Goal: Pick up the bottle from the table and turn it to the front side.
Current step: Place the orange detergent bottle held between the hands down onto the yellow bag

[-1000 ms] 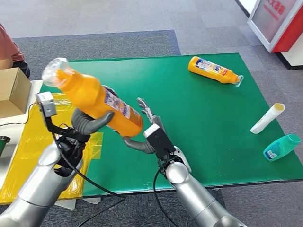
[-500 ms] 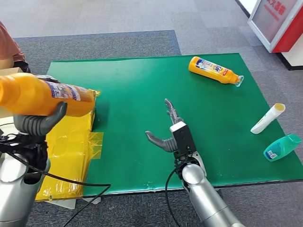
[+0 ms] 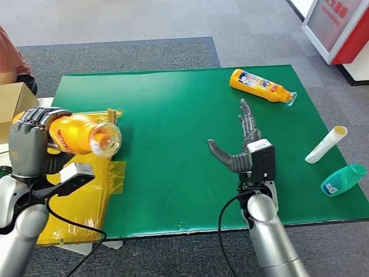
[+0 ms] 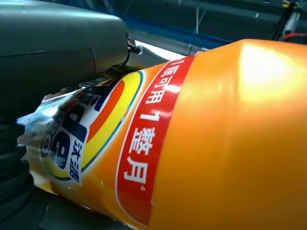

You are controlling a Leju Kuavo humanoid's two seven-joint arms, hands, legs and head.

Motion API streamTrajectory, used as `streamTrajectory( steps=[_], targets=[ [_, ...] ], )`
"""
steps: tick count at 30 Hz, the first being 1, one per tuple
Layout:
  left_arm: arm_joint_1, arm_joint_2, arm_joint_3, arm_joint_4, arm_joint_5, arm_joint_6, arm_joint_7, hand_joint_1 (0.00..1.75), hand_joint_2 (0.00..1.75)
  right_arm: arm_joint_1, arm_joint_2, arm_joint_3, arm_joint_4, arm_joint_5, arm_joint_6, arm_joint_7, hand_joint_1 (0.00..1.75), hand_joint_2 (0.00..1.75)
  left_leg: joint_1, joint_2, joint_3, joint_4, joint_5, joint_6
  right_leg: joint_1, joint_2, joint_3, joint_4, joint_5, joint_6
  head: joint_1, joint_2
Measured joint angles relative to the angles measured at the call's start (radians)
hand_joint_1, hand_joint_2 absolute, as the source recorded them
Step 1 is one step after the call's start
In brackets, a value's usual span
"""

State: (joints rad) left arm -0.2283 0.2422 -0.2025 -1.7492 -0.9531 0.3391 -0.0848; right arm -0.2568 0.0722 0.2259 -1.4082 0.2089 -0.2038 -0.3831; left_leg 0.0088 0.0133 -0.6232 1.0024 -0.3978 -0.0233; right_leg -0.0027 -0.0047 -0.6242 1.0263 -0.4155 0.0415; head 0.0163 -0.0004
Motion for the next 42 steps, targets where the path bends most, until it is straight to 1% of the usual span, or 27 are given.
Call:
streamTrajectory(
  steps=[4,8,10,15,22,26,29,36,42],
  targets=[
    [-0.016,0.004,-0.017,0.022,-0.174,-0.024,0.084,1.75,1.75,-0.003,0.000,-0.010,-0.057,0.015,0.022,0.011,0.00,1.75,0.000,0.000,0.000,0.000,0.000,0.000,0.000,0.000,0.000,0.000,0.000,0.000,0.000,0.000],
    [-0.045,0.011,-0.049,0.069,-0.285,-0.116,0.154,1.75,1.75,-0.008,0.000,-0.008,-0.094,0.049,0.053,0.027,0.00,1.75,0.000,0.000,0.000,0.000,0.000,0.000,0.000,0.000,0.000,0.000,0.000,0.000,0.000,0.000],
    [-0.060,0.014,-0.066,0.096,-0.314,-0.151,0.174,1.75,1.75,-0.012,0.000,-0.006,-0.104,0.060,0.062,0.033,0.00,1.75,0.000,0.000,0.000,0.000,0.000,0.000,0.000,0.000,0.000,0.000,0.000,0.000,0.000,0.000],
    [-0.086,0.017,-0.095,0.139,-0.322,-0.166,0.182,1.75,1.75,-0.021,0.000,-0.003,-0.117,0.066,0.068,0.037,0.00,1.75,0.000,0.000,0.000,0.000,0.000,0.000,0.000,0.000,0.000,0.000,0.000,0.000,0.000,0.000],
    [-0.096,0.019,-0.112,0.166,-0.324,-0.172,0.184,1.75,1.75,-0.022,0.000,-0.002,-0.123,0.069,0.070,0.037,0.00,1.75,0.000,0.000,0.000,0.000,0.000,0.000,0.000,0.000,0.000,0.000,0.000,0.000,0.000,0.000],
    [-0.113,0.023,-0.130,0.191,-0.344,-0.227,0.199,1.75,1.75,-0.023,0.000,-0.002,-0.127,0.078,0.078,0.043,0.00,1.75,0.000,0.000,0.000,0.000,0.000,0.000,0.000,0.000,0.000,0.000,0.000,0.000,0.000,0.000],
    [-0.128,0.029,-0.152,0.226,-0.332,-0.285,0.201,1.75,1.75,-0.021,0.000,0.004,-0.140,0.095,0.086,0.051,0.00,1.75,0.000,0.000,0.000,0.000,0.000,0.000,0.000,0.000,0.000,0.000,0.000,0.000,0.000,0.000],
    [-0.149,0.073,-0.212,0.285,-0.257,-0.414,0.199,1.75,1.75,-0.009,0.000,0.022,-0.178,0.128,0.093,0.058,0.00,1.75,0.000,0.000,0.000,0.000,0.000,0.000,0.000,0.000,-0.001,0.000,0.000,0.000,0.000,0.000],
    [-0.142,0.118,-0.269,0.301,-0.246,-0.448,0.214,1.75,1.75,0.008,-0.001,0.022,-0.194,0.139,0.089,0.062,0.00,1.75,0.000,0.000,0.000,0.000,0.000,0.000,0.000,0.000,-0.001,0.000,0.000,0.000,0.000,0.000]
  ],
)
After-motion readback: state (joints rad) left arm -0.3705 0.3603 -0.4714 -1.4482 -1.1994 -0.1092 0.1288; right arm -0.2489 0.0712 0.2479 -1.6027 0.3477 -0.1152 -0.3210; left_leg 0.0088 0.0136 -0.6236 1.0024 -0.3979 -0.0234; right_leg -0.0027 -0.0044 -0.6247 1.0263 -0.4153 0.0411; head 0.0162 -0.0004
